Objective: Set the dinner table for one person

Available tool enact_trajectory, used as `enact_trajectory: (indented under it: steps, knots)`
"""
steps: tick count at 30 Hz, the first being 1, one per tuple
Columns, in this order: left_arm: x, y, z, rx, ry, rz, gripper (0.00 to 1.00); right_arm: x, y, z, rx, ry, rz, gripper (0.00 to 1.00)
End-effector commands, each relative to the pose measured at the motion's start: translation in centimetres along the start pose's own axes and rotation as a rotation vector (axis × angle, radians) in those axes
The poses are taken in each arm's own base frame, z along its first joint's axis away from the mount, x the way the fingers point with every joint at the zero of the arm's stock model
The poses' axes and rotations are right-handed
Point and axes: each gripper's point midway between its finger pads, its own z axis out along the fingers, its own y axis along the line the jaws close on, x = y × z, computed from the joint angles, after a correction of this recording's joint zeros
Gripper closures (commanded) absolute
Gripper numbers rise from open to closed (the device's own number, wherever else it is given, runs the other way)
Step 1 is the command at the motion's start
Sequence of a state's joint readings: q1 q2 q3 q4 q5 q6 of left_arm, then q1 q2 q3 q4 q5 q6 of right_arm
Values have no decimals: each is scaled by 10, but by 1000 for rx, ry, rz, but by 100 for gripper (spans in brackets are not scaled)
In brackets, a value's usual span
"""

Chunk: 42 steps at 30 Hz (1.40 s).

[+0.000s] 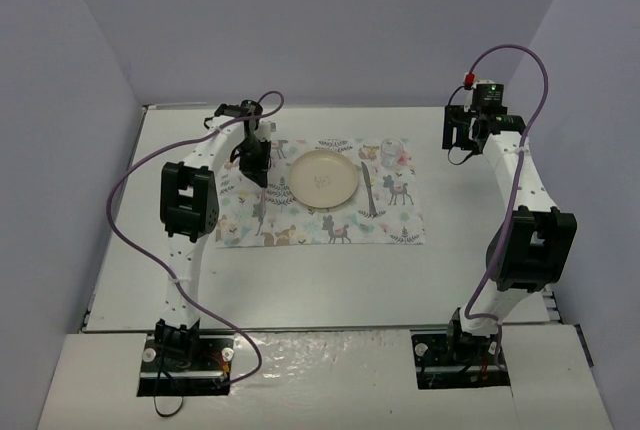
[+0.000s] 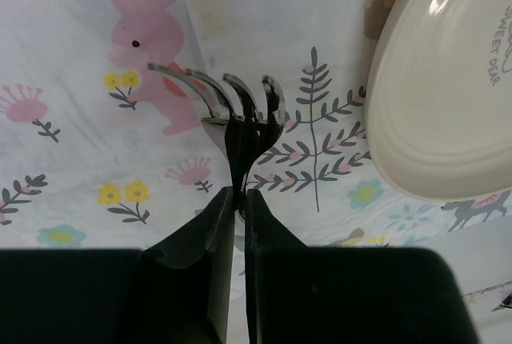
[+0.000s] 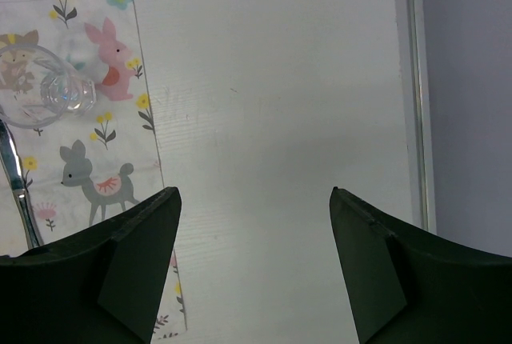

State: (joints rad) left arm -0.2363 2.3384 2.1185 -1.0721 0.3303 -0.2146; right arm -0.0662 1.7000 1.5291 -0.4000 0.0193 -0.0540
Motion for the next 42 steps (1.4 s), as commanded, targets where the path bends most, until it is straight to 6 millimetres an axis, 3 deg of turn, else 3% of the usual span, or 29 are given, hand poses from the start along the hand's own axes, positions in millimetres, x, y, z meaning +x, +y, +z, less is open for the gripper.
enact_trajectory:
  steps: [1,4,7,10,17,22,28,34,38,42]
  knots:
    - [-8,-2,-15,25,-39,-26,100,-19,-10,-4,35,-70,13,28]
    - [-10,-1,-14,30,-44,-15,99,-19,-12,-5,39,-71,15,28]
    - [-10,-3,-12,58,-34,4,72,-21,-16,-7,54,-76,19,27]
    - [-13,2,-9,55,-36,9,54,-21,-20,-8,62,-79,25,27]
    - [-23,9,-23,19,-78,30,52,-23,-23,-13,64,-89,24,27]
    - [-39,19,-68,-69,-200,83,52,-30,-28,-25,51,-121,31,26]
    - [-53,33,-152,-265,-397,175,52,-32,-56,-42,32,-160,107,25]
    - [-36,77,-189,-457,-448,136,52,-28,-69,-54,28,-184,141,21]
    - [-21,116,-210,-442,-470,78,51,-18,-72,-57,43,-185,144,15]
    - [-9,154,-238,-394,-528,-12,51,-21,-68,-63,25,-201,155,21]
